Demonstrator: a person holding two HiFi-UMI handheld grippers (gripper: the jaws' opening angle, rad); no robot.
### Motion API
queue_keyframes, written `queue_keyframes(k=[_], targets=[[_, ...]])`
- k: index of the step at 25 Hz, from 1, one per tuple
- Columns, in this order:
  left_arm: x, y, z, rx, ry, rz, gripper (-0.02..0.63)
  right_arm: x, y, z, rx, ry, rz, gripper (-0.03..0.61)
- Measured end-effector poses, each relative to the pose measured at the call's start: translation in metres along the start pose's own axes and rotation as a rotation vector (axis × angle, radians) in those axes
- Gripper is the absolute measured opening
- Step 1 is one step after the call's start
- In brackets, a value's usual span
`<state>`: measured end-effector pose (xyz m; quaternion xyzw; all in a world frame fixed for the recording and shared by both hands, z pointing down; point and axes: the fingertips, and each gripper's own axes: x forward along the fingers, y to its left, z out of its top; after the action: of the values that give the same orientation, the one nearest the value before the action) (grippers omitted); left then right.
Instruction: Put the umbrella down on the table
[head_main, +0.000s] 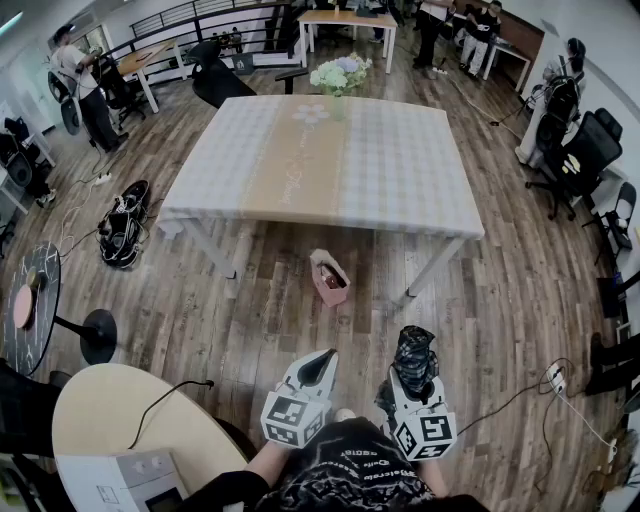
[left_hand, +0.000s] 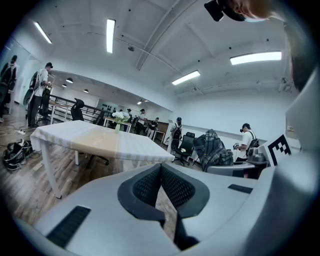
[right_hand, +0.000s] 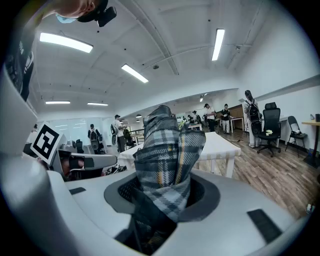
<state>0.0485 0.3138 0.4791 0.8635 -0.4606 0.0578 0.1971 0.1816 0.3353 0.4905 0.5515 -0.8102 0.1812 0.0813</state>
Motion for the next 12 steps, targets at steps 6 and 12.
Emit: queue_keyframes(k=[6,12], targets=[[-0.002,-0.021,-0.008,0.007,0.01,-0.005,0.018,-0.021,-0.012,-0.005,0.0,-0.012,-0.015,0.181],[-0.01,-0.04,-0.015,0.012,0.009,0.005,0.018,-0.034,-0.019,-0.01,0.022,-0.011,0.002,0.181]])
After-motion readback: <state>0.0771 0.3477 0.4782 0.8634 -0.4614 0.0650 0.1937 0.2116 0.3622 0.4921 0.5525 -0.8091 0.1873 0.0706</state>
